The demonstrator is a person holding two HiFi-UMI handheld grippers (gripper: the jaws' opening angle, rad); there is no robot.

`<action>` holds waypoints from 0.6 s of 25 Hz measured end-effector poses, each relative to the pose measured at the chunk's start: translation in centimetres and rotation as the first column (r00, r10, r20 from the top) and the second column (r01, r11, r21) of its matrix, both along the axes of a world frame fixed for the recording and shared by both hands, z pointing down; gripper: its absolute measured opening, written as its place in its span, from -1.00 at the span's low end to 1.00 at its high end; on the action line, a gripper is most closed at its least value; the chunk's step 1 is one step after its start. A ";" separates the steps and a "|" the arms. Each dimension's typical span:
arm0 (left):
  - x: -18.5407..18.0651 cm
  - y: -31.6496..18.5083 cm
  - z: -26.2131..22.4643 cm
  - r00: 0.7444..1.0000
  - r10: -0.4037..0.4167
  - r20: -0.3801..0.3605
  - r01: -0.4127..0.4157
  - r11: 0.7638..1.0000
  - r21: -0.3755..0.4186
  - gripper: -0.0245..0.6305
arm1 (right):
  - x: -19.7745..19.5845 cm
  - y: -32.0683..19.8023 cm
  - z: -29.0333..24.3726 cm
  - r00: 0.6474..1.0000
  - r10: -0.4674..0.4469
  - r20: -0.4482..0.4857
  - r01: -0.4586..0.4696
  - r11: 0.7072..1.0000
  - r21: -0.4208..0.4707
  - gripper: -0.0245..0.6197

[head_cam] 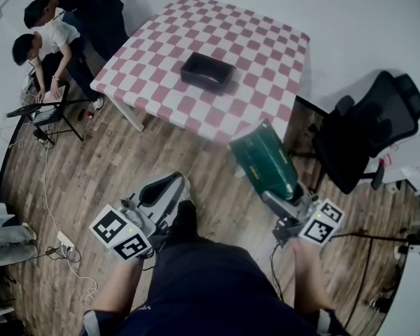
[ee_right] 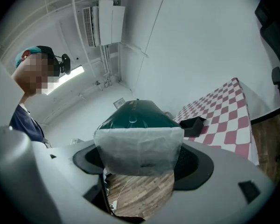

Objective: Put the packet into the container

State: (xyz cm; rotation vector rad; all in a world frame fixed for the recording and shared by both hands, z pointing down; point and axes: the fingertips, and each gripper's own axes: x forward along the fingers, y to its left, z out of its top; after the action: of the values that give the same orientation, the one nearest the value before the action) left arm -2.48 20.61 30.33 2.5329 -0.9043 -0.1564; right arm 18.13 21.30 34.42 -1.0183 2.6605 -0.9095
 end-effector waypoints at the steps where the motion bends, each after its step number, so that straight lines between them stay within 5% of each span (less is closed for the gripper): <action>1: -0.3 -1.3 0.4 1.000 0.002 0.000 -0.002 1.000 -0.006 -0.83 | -0.3 -1.3 0.3 1.000 0.006 0.004 -0.006 1.000 -0.007 0.38; 15: -6.4 -21.8 2.5 0.996 0.079 0.032 -0.077 0.996 -0.050 -0.83 | -6.4 -20.7 2.0 0.991 0.063 -0.117 -0.070 0.996 -0.051 0.38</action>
State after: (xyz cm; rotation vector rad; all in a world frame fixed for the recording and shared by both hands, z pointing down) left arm -8.84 -1.16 32.85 2.5283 -0.8102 -0.0664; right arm 11.75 0.60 36.43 -1.1991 2.6890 -0.9432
